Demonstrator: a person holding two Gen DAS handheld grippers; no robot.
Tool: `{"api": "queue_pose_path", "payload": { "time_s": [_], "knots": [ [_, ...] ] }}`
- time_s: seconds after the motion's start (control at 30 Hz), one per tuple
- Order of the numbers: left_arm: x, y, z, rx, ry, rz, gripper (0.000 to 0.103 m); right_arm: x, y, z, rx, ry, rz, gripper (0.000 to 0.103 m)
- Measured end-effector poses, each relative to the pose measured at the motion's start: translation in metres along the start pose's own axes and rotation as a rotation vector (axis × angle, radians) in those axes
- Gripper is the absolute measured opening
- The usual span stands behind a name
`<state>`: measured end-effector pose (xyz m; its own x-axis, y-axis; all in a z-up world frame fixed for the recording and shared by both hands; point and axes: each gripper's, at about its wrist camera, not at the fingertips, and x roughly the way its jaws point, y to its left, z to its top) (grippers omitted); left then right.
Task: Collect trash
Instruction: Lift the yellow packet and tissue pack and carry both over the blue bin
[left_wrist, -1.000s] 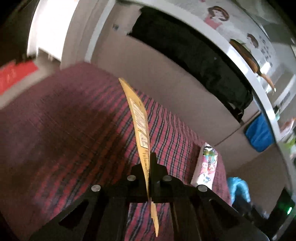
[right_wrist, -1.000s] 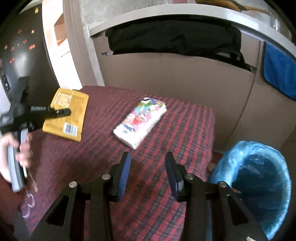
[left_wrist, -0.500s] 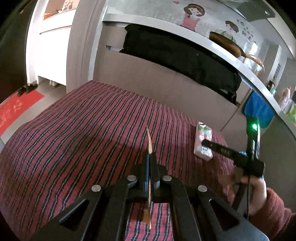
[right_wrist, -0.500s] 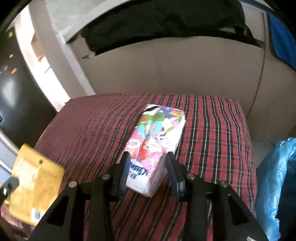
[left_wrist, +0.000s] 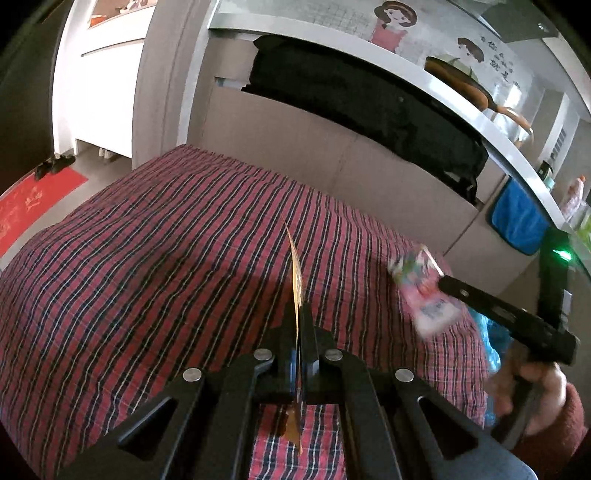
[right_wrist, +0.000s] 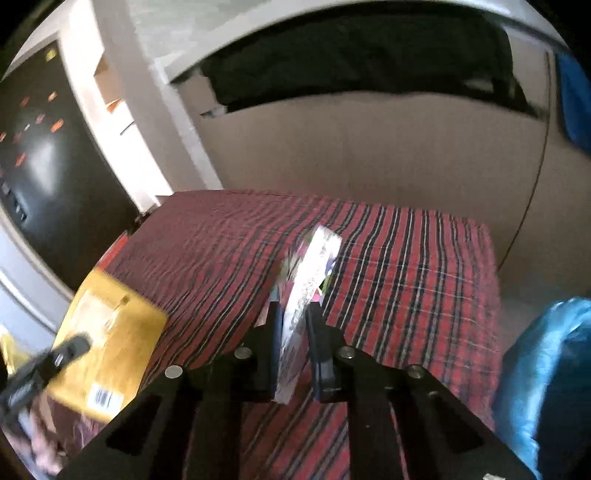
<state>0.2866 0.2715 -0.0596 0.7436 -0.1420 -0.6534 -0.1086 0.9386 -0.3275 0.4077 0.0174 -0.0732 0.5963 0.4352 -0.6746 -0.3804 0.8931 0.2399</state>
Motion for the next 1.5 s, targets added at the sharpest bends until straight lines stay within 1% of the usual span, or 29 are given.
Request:
{"api": "queue_pose_path", "payload": {
  "time_s": [0.1, 0.2, 0.33, 0.43, 0.53, 0.63, 0.67, 0.73, 0.9, 1.0, 1.07, 1.1, 1.17, 1.2, 1.23, 1.27, 1.3, 1.33, 1.37, 1.43, 1.5],
  "knots": [
    [-0.006, -0.01, -0.004, 0.0, -0.009, -0.001, 0.0, -0.026, 0.007, -0.012, -0.043, -0.008, 0.009, 0.011],
    [-0.017, -0.023, -0.011, 0.012, -0.018, -0.013, 0.0, -0.051, 0.01, -0.024, -0.079, -0.024, -0.003, 0.011],
    [-0.032, -0.038, -0.022, 0.025, -0.029, -0.03, 0.0, -0.078, 0.023, -0.039, -0.181, -0.041, -0.064, 0.011],
    [-0.036, -0.045, -0.032, 0.026, -0.017, -0.044, 0.0, -0.083, 0.027, -0.057, -0.218, -0.009, -0.06, 0.011],
    [-0.034, -0.048, -0.042, 0.028, 0.005, -0.048, 0.0, -0.076, 0.026, -0.078, -0.22, 0.044, -0.045, 0.012],
    [-0.029, -0.049, -0.046, 0.024, 0.028, -0.052, 0.0, -0.068, 0.022, -0.088, -0.203, 0.071, -0.027, 0.016],
    [-0.028, -0.049, -0.047, 0.024, 0.031, -0.052, 0.0, -0.067, 0.022, -0.091, -0.196, 0.067, -0.029, 0.025],
    [-0.026, -0.049, -0.048, 0.021, 0.034, -0.05, 0.0, -0.061, 0.02, -0.092, -0.185, 0.077, -0.028, 0.037],
    [-0.022, -0.047, -0.048, 0.019, 0.037, -0.045, 0.0, -0.041, 0.017, -0.096, -0.149, 0.131, -0.01, 0.037],
    [-0.018, -0.046, -0.048, 0.014, 0.045, -0.044, 0.0, -0.031, 0.013, -0.097, -0.124, 0.14, 0.004, 0.043],
    [-0.015, -0.046, -0.048, 0.012, 0.052, -0.043, 0.0, -0.021, 0.009, -0.096, -0.089, 0.165, 0.036, 0.055],
    [-0.014, -0.046, -0.049, 0.01, 0.055, -0.044, 0.0, -0.019, 0.009, -0.095, -0.079, 0.162, 0.049, 0.057],
    [-0.013, -0.046, -0.049, 0.009, 0.057, -0.043, 0.0, -0.015, 0.015, -0.094, -0.105, 0.157, 0.03, 0.059],
    [-0.013, -0.045, -0.05, 0.01, 0.056, -0.042, 0.0, -0.014, 0.02, -0.095, -0.131, 0.163, 0.008, 0.058],
    [-0.014, -0.045, -0.051, 0.011, 0.055, -0.041, 0.0, -0.014, 0.023, -0.095, -0.138, 0.164, 0.002, 0.043],
    [-0.014, -0.045, -0.051, 0.013, 0.054, -0.038, 0.0, -0.016, 0.024, -0.095, -0.131, 0.165, 0.033, 0.018],
    [-0.015, -0.044, -0.051, 0.013, 0.052, -0.036, 0.0, -0.019, 0.027, -0.095, -0.124, 0.167, 0.071, 0.019],
    [-0.017, -0.043, -0.053, 0.013, 0.05, -0.034, 0.0, -0.024, 0.03, -0.095, -0.131, 0.153, 0.063, 0.018],
    [-0.018, -0.042, -0.055, 0.013, 0.048, -0.034, 0.0, -0.033, 0.034, -0.095, -0.155, 0.108, 0.03, 0.018],
    [-0.021, -0.042, -0.056, 0.021, 0.042, -0.029, 0.0, -0.048, 0.04, -0.094, -0.198, 0.056, 0.003, 0.017],
    [-0.025, -0.044, -0.057, 0.029, 0.033, -0.027, 0.0, -0.061, 0.043, -0.094, -0.218, 0.034, -0.002, 0.017]
  ]
}}
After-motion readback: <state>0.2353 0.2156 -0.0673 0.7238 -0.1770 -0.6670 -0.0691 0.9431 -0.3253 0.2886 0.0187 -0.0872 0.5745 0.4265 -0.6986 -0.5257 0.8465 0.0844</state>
